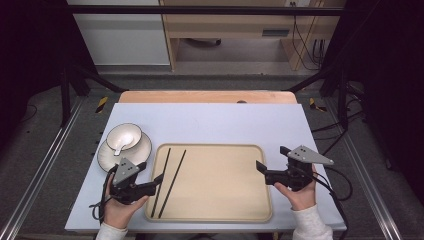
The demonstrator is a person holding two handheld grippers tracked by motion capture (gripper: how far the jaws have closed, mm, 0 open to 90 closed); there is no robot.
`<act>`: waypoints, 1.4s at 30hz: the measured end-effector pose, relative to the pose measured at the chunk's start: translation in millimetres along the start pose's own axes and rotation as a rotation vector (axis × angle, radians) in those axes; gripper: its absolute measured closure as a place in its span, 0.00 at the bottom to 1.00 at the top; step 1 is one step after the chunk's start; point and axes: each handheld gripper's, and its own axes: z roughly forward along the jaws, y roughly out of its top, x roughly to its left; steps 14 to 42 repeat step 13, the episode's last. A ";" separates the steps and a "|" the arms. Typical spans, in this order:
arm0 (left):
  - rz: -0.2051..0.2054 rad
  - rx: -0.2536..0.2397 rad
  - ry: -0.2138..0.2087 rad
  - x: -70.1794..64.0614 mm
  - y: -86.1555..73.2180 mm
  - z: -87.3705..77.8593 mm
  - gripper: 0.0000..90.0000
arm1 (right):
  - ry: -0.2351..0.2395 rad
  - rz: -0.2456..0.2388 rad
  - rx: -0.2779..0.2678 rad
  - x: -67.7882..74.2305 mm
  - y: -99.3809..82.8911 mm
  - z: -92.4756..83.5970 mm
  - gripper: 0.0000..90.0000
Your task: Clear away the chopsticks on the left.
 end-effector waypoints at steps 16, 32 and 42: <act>-0.045 -0.006 0.004 16.0 -23.7 -3.4 0.22 | -0.008 0.007 0.022 -1.8 -3.9 5.2 0.03; -0.045 -0.006 0.004 16.0 -23.7 -3.4 0.22 | -0.008 0.007 0.022 -1.8 -3.9 5.2 0.03; -0.045 -0.006 0.004 16.0 -23.7 -3.4 0.22 | -0.008 0.007 0.022 -1.8 -3.9 5.2 0.03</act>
